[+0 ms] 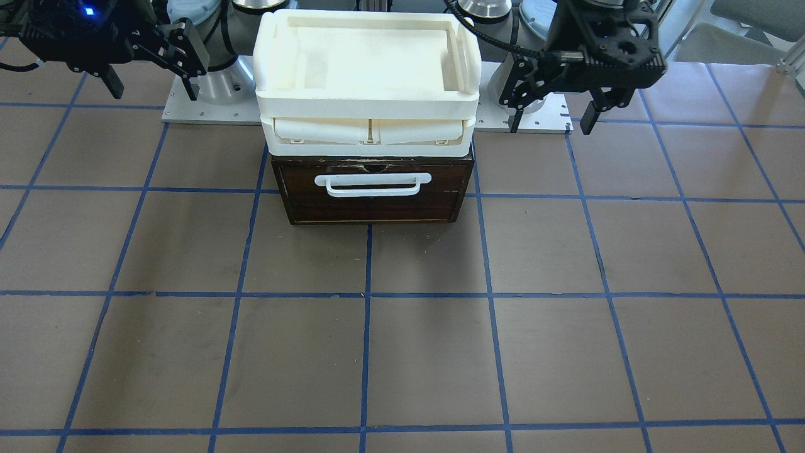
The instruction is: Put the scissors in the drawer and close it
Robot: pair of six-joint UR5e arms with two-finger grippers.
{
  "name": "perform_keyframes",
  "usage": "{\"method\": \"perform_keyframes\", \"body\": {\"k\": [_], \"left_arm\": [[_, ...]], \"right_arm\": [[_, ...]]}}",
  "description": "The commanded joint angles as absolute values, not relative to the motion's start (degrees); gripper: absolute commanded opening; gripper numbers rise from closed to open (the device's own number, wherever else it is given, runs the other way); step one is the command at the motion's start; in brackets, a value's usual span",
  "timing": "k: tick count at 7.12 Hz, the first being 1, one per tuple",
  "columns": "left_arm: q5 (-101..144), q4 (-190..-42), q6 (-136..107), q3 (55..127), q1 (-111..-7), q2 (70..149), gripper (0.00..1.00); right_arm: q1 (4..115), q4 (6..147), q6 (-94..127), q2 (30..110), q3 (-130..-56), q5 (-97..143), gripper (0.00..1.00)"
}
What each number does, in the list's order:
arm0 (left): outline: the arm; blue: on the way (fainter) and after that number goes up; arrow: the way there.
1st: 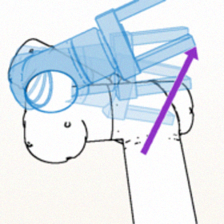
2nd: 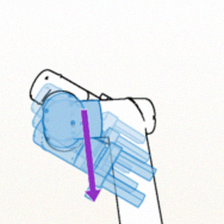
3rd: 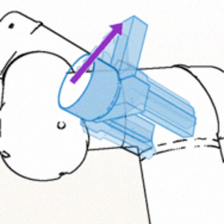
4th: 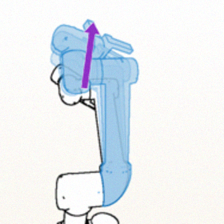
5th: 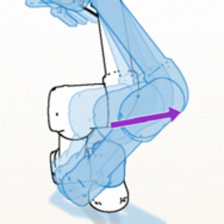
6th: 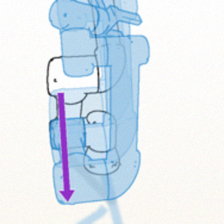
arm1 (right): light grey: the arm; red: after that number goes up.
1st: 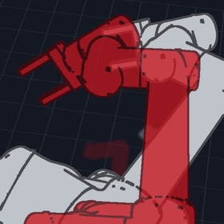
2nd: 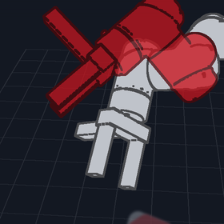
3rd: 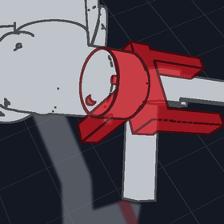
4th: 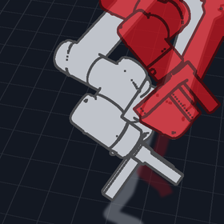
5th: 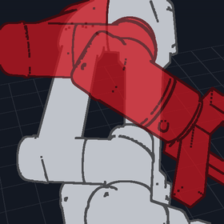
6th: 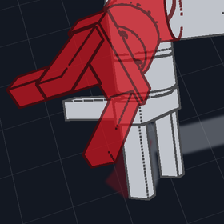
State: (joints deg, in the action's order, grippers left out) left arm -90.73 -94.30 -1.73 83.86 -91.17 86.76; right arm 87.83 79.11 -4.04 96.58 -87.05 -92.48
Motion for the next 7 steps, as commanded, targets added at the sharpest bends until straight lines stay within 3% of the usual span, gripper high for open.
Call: {"method": "perform_keyframes", "body": {"k": [1,3,7], "left_arm": [[-90.44,-92.66,-2.19,89.0,-89.56,83.07,1.0],[-90.18,-83.16,-15.22,88.69,-90.17,86.56,1.0],[-93.08,-85.16,-8.49,85.26,-96.24,89.47,1.0]], "right_arm": [[87.71,82.06,-4.83,95.36,-86.84,-92.03,1.0],[87.98,84.99,-4.39,94.4,-87.1,-90.61,1.0],[88.24,85.86,-5.36,94.58,-86.22,-89.82,1.0]]}}
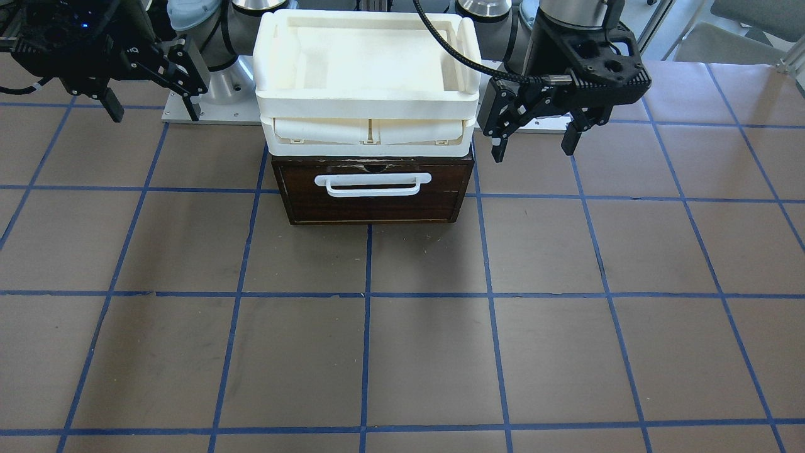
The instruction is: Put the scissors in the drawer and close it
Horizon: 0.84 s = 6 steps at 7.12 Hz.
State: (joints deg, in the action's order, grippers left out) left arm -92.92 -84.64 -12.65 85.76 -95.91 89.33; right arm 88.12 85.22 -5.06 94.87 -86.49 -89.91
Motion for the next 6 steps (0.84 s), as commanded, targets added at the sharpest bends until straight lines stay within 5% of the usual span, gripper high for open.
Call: {"method": "perform_keyframes", "body": {"k": [1,6], "left_arm": [[-91.95,-85.17,-7.65,85.08,-96.07,89.65,1.0],[-88.06,-94.21,-6.86,83.15,-95.98,89.65,1.0]], "right_arm": [[88.24,85.87,-5.36,94.57,-86.22,-89.82,1.0],[88.33,86.04,-4.92,85.97,-78.15,-89.29,1.0]]}}
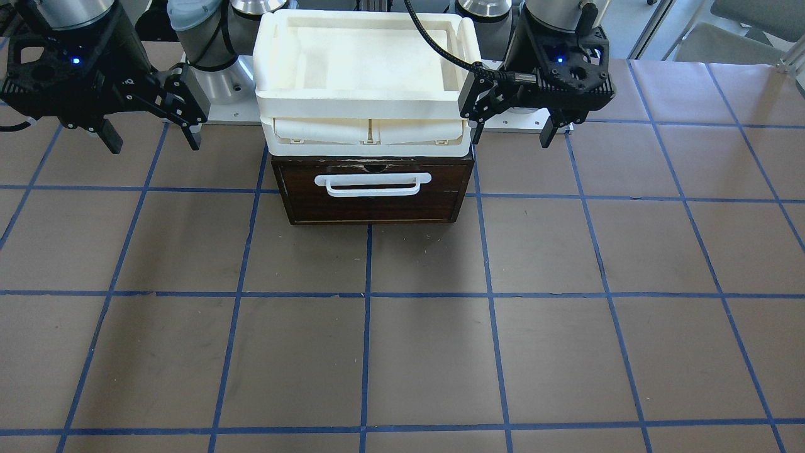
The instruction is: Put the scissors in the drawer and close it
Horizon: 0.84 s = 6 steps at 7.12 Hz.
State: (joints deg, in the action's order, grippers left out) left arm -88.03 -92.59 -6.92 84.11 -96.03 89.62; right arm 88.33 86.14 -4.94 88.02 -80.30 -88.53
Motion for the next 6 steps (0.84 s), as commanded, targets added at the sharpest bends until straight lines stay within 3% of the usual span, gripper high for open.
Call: {"method": "perform_keyframes", "body": {"k": [1,6], "left_arm": [[-88.41,-94.31,-6.86,83.14,-95.98,89.65,1.0],[-90.0,-94.22,-5.54,83.23,-96.15,89.21,1.0]], "right_arm": [[88.33,86.04,-4.92,84.83,-78.13,-89.47,1.0],[88.42,85.87,-5.01,85.08,-78.57,-89.47,1.0]]}}
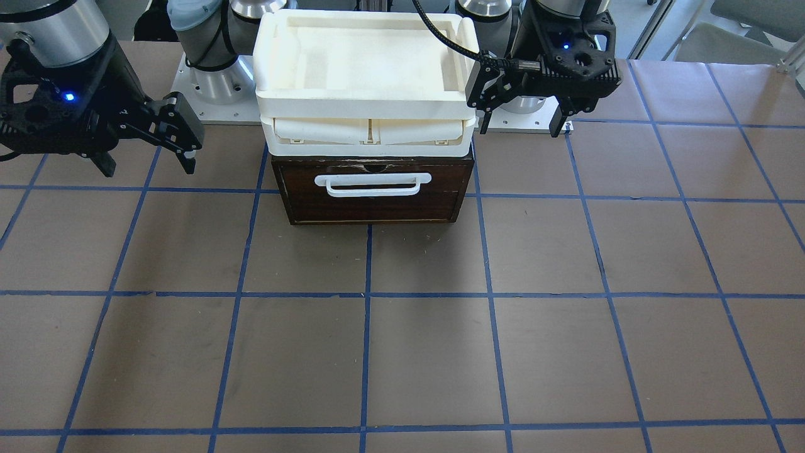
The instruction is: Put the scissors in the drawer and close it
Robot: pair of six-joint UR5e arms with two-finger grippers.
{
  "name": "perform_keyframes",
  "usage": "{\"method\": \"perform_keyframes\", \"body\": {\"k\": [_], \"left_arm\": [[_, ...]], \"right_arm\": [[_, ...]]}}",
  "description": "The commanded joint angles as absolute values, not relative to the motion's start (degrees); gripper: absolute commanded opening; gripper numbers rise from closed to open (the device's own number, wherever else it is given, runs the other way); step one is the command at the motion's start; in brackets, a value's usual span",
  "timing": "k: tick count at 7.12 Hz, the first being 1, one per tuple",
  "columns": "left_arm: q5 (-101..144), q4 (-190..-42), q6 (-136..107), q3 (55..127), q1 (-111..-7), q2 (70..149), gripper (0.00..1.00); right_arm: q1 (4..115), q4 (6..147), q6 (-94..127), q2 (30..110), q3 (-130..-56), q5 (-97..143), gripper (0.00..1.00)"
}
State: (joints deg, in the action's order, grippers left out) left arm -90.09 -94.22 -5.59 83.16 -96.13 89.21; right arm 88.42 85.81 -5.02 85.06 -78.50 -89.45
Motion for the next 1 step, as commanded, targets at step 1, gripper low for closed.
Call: {"method": "perform_keyframes", "body": {"k": [1], "left_arm": [[-89.91,-94.22,-5.54,83.23,-96.15,89.21,1.0]], "right_arm": [[88.42,85.87,-4.75,85.08,-78.66,-89.47,1.0]]}}
